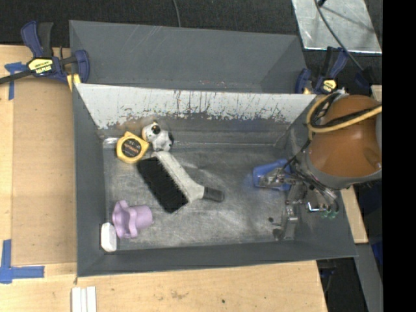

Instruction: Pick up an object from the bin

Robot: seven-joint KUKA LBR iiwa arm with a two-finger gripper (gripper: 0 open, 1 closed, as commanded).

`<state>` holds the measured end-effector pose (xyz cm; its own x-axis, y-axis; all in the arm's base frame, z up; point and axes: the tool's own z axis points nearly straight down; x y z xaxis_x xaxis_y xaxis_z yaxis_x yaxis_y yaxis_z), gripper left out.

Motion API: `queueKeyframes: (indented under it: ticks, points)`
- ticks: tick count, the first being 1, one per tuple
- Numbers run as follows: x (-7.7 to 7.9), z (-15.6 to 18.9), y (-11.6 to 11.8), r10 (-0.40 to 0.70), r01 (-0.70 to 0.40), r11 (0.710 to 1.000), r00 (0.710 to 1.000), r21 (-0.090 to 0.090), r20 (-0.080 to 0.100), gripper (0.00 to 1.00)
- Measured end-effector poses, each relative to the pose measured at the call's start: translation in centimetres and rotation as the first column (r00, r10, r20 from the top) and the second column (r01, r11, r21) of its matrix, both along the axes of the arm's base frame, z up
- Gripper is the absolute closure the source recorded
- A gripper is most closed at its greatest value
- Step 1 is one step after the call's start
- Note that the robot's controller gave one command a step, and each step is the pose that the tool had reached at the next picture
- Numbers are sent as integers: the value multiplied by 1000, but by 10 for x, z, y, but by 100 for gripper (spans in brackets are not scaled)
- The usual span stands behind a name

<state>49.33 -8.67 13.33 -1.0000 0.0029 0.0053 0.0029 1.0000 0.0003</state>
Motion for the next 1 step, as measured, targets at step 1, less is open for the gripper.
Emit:
queueKeyframes:
  ticks: [1]
  points:
    - [2,4,0,3,-3,1000,1000,-1,8,0]
